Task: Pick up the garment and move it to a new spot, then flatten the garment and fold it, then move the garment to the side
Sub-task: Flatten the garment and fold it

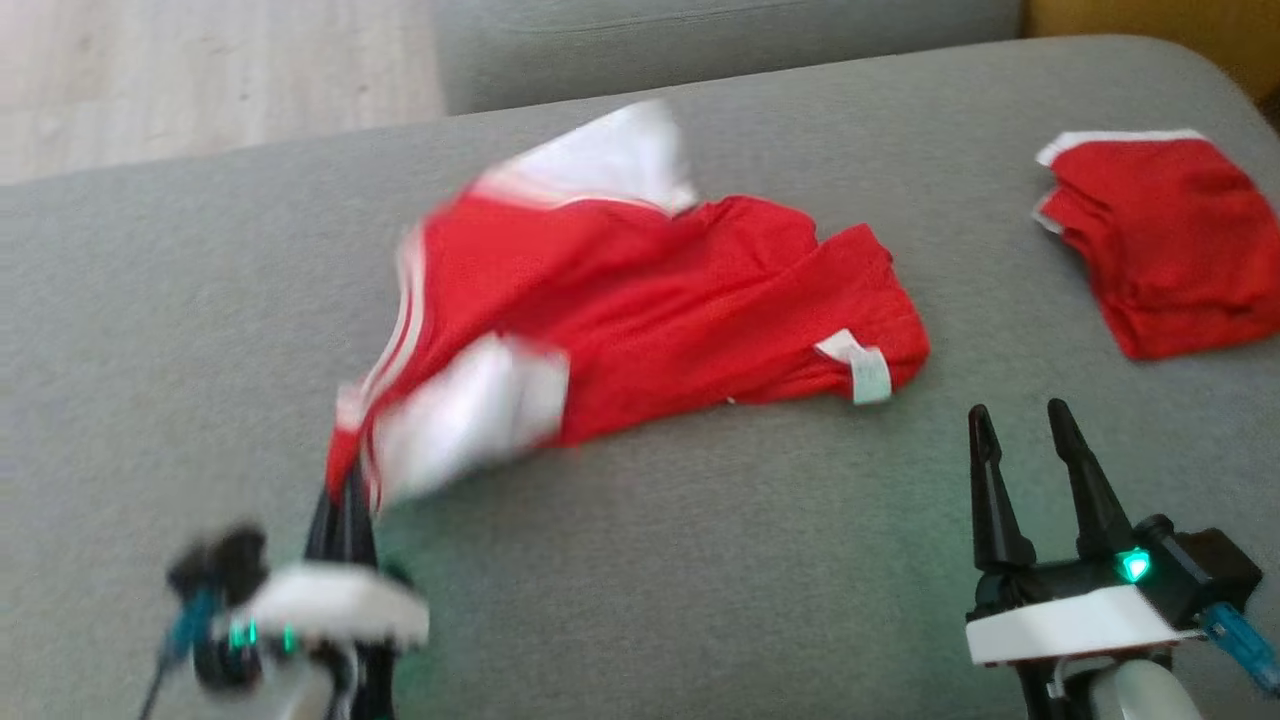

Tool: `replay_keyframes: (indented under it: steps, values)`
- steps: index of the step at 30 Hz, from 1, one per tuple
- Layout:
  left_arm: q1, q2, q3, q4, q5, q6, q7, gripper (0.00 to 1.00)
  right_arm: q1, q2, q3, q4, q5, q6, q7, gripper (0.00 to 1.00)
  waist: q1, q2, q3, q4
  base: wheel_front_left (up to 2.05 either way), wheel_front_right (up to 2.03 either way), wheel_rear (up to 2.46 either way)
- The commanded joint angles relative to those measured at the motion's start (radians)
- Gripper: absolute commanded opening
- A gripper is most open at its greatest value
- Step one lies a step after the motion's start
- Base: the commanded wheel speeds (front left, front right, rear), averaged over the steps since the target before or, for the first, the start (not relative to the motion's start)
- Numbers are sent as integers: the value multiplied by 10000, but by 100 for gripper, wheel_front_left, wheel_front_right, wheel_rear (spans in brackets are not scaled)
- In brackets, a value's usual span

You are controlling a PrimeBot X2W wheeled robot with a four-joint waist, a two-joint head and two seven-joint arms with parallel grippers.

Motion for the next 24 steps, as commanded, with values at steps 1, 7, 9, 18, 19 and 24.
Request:
replay_keyframes:
  steps: [1,7,9,18,19,24]
  values:
    - [-297,-11,565,-454,-34,55,-66,0,-102,-56,194,-331,-85,-7,-107,100,0,0,26,271,0,0,0]
    - [1351,-730,1331,-620,350,-31,-66,100,73,-56,139,-289,-254,-7,-107,100,0,0,-169,781,0,0,0]
    - [1776,-875,1737,-1107,1214,313,-66,100,139,-56,198,-273,-298,-7,-107,100,0,0,-252,893,0,0,0]
    - [3240,-1016,1278,-2561,4378,864,-66,100,173,-56,288,-295,-330,-7,-107,100,0,0,-196,943,0,0,0]
    - [3419,-1041,1210,-2516,4434,882,-66,100,178,-56,294,-297,-332,-7,-107,100,0,0,-179,950,0,0,0]
    - [3977,-1138,836,-1800,4291,966,109,100,165,-56,299,-278,-314,-7,-107,100,0,0,-130,1004,0,0,0]
